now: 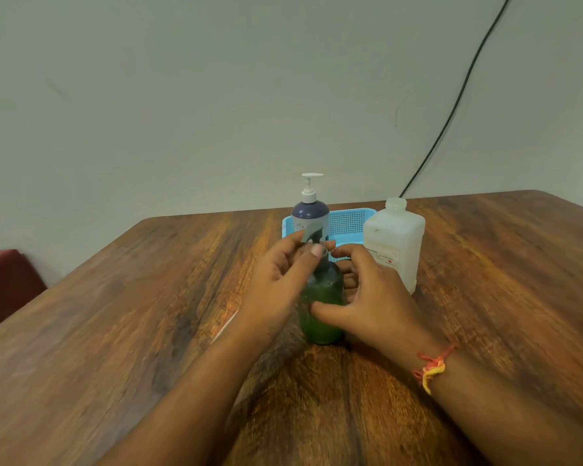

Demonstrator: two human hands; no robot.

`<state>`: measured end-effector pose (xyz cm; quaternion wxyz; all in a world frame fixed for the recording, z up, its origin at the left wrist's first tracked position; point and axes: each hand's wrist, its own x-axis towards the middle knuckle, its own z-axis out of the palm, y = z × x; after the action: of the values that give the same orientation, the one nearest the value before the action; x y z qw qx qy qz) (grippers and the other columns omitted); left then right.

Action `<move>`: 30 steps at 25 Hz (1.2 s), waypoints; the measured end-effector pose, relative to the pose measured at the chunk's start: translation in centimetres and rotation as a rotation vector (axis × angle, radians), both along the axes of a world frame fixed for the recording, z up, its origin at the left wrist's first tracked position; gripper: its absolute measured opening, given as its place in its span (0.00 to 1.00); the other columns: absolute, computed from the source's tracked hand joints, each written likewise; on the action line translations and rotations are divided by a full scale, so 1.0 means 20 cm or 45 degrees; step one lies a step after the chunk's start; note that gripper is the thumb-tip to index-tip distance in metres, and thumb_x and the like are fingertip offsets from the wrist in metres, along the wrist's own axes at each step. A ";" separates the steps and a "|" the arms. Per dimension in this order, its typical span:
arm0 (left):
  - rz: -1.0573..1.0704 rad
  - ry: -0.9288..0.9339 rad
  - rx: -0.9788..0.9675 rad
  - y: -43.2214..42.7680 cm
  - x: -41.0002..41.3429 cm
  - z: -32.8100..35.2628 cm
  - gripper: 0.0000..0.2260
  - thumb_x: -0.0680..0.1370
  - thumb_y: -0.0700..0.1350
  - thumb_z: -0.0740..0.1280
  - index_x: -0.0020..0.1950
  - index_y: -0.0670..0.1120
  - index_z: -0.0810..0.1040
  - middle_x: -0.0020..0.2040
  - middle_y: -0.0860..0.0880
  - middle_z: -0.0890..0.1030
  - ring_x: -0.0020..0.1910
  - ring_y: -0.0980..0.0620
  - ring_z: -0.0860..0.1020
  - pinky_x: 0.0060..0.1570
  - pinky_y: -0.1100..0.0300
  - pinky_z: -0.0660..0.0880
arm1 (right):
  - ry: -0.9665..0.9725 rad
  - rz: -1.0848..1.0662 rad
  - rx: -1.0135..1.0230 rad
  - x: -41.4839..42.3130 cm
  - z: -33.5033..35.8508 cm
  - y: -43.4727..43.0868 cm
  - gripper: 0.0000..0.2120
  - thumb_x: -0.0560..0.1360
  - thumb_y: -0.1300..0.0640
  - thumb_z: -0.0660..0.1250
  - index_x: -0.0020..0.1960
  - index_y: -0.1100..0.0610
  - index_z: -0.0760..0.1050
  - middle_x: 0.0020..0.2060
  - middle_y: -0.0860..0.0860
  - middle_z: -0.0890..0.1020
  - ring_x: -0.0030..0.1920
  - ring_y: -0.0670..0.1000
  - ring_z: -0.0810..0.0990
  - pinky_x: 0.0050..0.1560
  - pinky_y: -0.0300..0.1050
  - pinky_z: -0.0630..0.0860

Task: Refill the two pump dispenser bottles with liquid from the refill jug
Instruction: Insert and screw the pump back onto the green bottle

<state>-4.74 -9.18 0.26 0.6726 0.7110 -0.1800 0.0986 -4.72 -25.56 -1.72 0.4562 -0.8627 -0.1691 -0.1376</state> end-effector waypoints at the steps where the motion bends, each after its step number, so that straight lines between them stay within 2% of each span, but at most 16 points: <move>1: 0.020 -0.016 0.024 -0.01 0.00 0.00 0.19 0.78 0.46 0.71 0.68 0.46 0.76 0.60 0.49 0.84 0.60 0.53 0.83 0.54 0.57 0.82 | 0.001 0.004 -0.003 0.00 0.00 0.00 0.38 0.63 0.42 0.79 0.68 0.42 0.65 0.56 0.39 0.78 0.55 0.43 0.81 0.55 0.45 0.82; 3: 0.112 -0.064 0.054 -0.01 0.01 -0.01 0.27 0.73 0.47 0.77 0.70 0.50 0.74 0.60 0.49 0.82 0.60 0.52 0.82 0.56 0.53 0.82 | -0.012 0.001 -0.024 0.00 0.00 0.01 0.38 0.64 0.42 0.79 0.68 0.43 0.65 0.56 0.40 0.78 0.56 0.44 0.81 0.55 0.44 0.82; 5: 0.169 -0.066 -0.004 0.00 0.02 -0.02 0.28 0.73 0.41 0.77 0.71 0.49 0.71 0.58 0.44 0.82 0.57 0.51 0.83 0.55 0.53 0.83 | 0.007 0.005 -0.010 0.01 0.00 0.00 0.38 0.64 0.42 0.80 0.68 0.42 0.64 0.58 0.42 0.80 0.56 0.44 0.81 0.55 0.45 0.82; 8: 0.090 -0.040 -0.020 0.01 0.01 -0.01 0.22 0.79 0.36 0.69 0.71 0.47 0.71 0.56 0.46 0.86 0.57 0.52 0.84 0.54 0.57 0.82 | 0.095 0.031 0.067 0.02 0.00 -0.01 0.37 0.63 0.43 0.81 0.66 0.41 0.65 0.60 0.43 0.81 0.56 0.45 0.81 0.57 0.46 0.82; 11: 0.016 -0.016 0.003 0.01 0.00 0.01 0.17 0.82 0.33 0.60 0.70 0.44 0.73 0.58 0.48 0.85 0.59 0.55 0.83 0.53 0.63 0.81 | 0.152 0.113 0.121 0.03 0.00 -0.02 0.36 0.63 0.46 0.82 0.65 0.41 0.66 0.60 0.43 0.81 0.56 0.44 0.82 0.57 0.46 0.82; 13: 0.050 -0.029 0.059 -0.01 0.00 0.00 0.15 0.82 0.39 0.64 0.69 0.47 0.75 0.61 0.51 0.83 0.62 0.55 0.81 0.56 0.60 0.81 | 0.164 0.141 0.122 0.03 0.00 -0.02 0.35 0.65 0.47 0.81 0.65 0.42 0.66 0.60 0.42 0.81 0.57 0.44 0.82 0.57 0.45 0.82; 15: 0.133 -0.070 0.104 -0.02 0.01 -0.01 0.21 0.77 0.45 0.73 0.69 0.50 0.74 0.60 0.52 0.82 0.62 0.52 0.80 0.58 0.53 0.81 | 0.151 0.146 0.114 0.03 0.00 -0.02 0.34 0.66 0.49 0.80 0.66 0.43 0.66 0.58 0.41 0.80 0.58 0.44 0.80 0.57 0.43 0.81; 17: 0.196 -0.077 0.021 -0.01 0.02 -0.02 0.27 0.72 0.42 0.77 0.69 0.49 0.73 0.56 0.46 0.82 0.58 0.48 0.82 0.55 0.50 0.82 | 0.152 0.137 0.105 0.03 0.00 -0.02 0.34 0.66 0.48 0.80 0.66 0.43 0.66 0.59 0.41 0.80 0.58 0.44 0.80 0.57 0.42 0.81; 20: 0.096 -0.029 -0.068 0.01 0.02 -0.01 0.25 0.74 0.39 0.74 0.69 0.46 0.72 0.54 0.46 0.85 0.57 0.48 0.84 0.54 0.55 0.82 | 0.189 0.140 0.146 0.03 0.00 -0.02 0.33 0.66 0.48 0.81 0.65 0.41 0.66 0.61 0.43 0.80 0.58 0.45 0.81 0.59 0.46 0.81; 23: -0.006 0.002 -0.053 0.03 0.00 0.01 0.20 0.78 0.39 0.71 0.69 0.48 0.73 0.56 0.49 0.86 0.58 0.52 0.84 0.55 0.57 0.82 | 0.207 0.144 0.165 0.03 0.00 -0.03 0.33 0.66 0.49 0.81 0.64 0.41 0.66 0.62 0.43 0.79 0.58 0.45 0.80 0.59 0.47 0.81; 25: 0.026 -0.016 -0.021 0.02 0.00 0.01 0.18 0.78 0.40 0.71 0.67 0.49 0.75 0.56 0.50 0.86 0.58 0.53 0.83 0.53 0.59 0.82 | 0.199 0.148 0.171 0.03 0.00 -0.02 0.32 0.66 0.49 0.81 0.64 0.41 0.67 0.61 0.43 0.80 0.58 0.45 0.81 0.58 0.47 0.81; 27: 0.072 -0.028 0.020 0.01 0.01 0.00 0.21 0.74 0.46 0.75 0.65 0.50 0.76 0.57 0.51 0.84 0.59 0.54 0.82 0.54 0.57 0.82 | 0.175 0.144 0.173 0.03 0.00 -0.02 0.32 0.66 0.49 0.81 0.64 0.42 0.67 0.59 0.41 0.80 0.57 0.44 0.81 0.57 0.44 0.81; 29: 0.109 -0.016 0.046 0.00 0.01 -0.02 0.24 0.68 0.51 0.77 0.62 0.48 0.78 0.57 0.50 0.84 0.58 0.53 0.83 0.56 0.52 0.82 | 0.148 0.132 0.151 0.02 0.00 -0.01 0.31 0.67 0.50 0.80 0.63 0.42 0.67 0.56 0.37 0.78 0.55 0.42 0.80 0.53 0.36 0.80; 30: 0.131 -0.025 0.059 0.00 0.01 -0.02 0.22 0.67 0.51 0.77 0.59 0.47 0.79 0.55 0.50 0.85 0.56 0.53 0.84 0.55 0.52 0.83 | 0.142 0.132 0.147 0.01 0.01 -0.01 0.31 0.67 0.50 0.80 0.62 0.41 0.66 0.54 0.36 0.78 0.54 0.41 0.79 0.51 0.34 0.79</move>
<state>-4.47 -9.22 -0.21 0.6483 0.7336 -0.1521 0.1359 -4.44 -25.75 -1.53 0.5205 -0.8313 -0.1798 -0.0751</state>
